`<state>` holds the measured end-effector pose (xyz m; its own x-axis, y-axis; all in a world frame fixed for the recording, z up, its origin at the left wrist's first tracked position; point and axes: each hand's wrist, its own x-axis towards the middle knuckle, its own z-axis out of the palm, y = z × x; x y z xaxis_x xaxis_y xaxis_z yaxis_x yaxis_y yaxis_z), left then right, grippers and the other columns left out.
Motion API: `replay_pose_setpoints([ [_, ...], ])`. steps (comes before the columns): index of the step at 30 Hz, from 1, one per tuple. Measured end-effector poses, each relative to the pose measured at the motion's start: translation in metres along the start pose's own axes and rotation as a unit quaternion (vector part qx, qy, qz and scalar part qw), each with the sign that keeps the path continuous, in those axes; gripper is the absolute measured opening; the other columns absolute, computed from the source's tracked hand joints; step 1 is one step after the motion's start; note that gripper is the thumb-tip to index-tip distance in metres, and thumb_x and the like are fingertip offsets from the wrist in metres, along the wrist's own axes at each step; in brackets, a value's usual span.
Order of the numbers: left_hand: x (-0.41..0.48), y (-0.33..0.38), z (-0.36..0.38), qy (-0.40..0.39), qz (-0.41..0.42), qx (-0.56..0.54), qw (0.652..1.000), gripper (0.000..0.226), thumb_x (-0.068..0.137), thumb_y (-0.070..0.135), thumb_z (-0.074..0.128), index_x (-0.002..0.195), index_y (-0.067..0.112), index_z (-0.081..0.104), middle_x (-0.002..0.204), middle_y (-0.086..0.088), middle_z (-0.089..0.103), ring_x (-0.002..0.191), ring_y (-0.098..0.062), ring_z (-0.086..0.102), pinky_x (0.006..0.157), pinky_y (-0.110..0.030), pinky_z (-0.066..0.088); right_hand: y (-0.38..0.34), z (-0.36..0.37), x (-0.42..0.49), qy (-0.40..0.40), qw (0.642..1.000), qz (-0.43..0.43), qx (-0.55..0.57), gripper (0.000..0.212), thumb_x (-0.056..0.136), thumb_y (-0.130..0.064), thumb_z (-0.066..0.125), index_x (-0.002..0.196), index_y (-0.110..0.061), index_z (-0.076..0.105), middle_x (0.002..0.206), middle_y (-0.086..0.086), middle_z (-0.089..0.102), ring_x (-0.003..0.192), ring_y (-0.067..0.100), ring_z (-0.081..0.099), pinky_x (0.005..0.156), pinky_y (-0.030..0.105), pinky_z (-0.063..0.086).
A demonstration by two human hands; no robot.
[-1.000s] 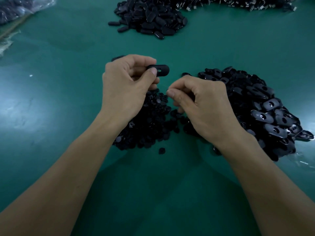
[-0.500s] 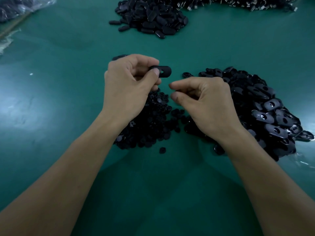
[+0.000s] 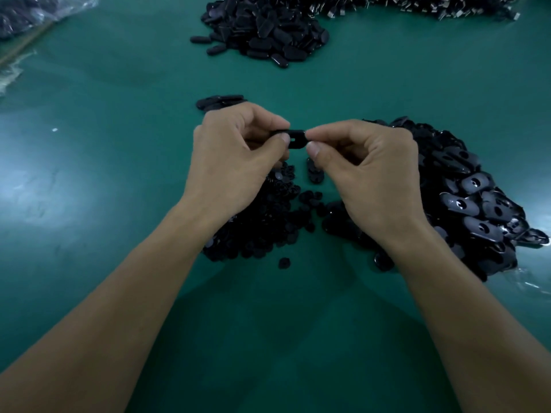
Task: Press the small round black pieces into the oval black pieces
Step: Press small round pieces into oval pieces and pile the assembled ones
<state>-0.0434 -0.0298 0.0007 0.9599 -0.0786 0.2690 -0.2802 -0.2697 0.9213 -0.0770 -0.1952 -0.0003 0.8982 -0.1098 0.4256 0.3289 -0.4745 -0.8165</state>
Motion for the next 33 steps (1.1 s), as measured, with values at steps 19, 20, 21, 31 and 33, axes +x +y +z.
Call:
replay_pose_setpoints([
  [19,-0.0048,0.0046,0.0069,-0.023,0.063,0.034,0.997,0.025,0.086,0.010,0.076,0.088,0.034,0.073,0.077,0.016,0.075,0.071,-0.002,0.073,0.072,-0.019,0.057,-0.0017,0.0027,-0.0013,0.009,1.000,0.003,-0.019,0.032,0.086,-0.015,0.071,0.081,-0.034,0.046,0.077,-0.006,0.066,0.071,0.013,0.066,0.066,0.034,0.057],
  [20,-0.0052,0.0051,0.0070,-0.022,0.067,0.039,0.997,0.024,0.086,0.010,0.076,0.089,0.033,0.073,0.078,0.017,0.075,0.072,-0.001,0.072,0.072,-0.017,0.056,-0.0019,0.0029,-0.0014,0.010,1.000,0.004,-0.021,0.032,0.086,-0.016,0.071,0.081,-0.034,0.045,0.077,-0.005,0.066,0.071,0.013,0.066,0.065,0.034,0.056],
  [21,-0.0055,0.0054,0.0072,-0.022,0.071,0.045,0.996,0.023,0.087,0.010,0.076,0.091,0.033,0.074,0.079,0.017,0.074,0.073,0.001,0.072,0.072,-0.016,0.055,-0.0023,0.0032,-0.0014,0.011,1.000,0.005,-0.022,0.032,0.086,-0.016,0.071,0.080,-0.034,0.045,0.077,-0.005,0.066,0.071,0.013,0.066,0.065,0.035,0.056],
  [31,-0.0067,0.0070,0.0072,-0.009,0.078,0.054,0.995,0.018,0.087,0.009,0.076,0.095,0.025,0.078,0.081,0.017,0.075,0.072,0.000,0.072,0.071,-0.014,0.054,-0.0023,0.0033,-0.0001,-0.014,0.999,0.036,0.033,0.030,0.085,-0.015,0.070,0.079,-0.032,0.046,0.081,0.005,0.069,0.075,0.031,0.067,0.068,0.051,0.056],
  [33,-0.0060,0.0071,0.0065,-0.012,0.073,0.053,0.996,0.018,0.087,0.010,0.075,0.094,0.027,0.077,0.081,0.015,0.075,0.073,-0.003,0.073,0.073,-0.019,0.057,-0.0027,0.0028,0.0003,-0.017,0.998,0.036,0.040,0.030,0.085,-0.014,0.069,0.079,-0.031,0.046,0.082,0.007,0.068,0.075,0.033,0.067,0.068,0.051,0.056],
])
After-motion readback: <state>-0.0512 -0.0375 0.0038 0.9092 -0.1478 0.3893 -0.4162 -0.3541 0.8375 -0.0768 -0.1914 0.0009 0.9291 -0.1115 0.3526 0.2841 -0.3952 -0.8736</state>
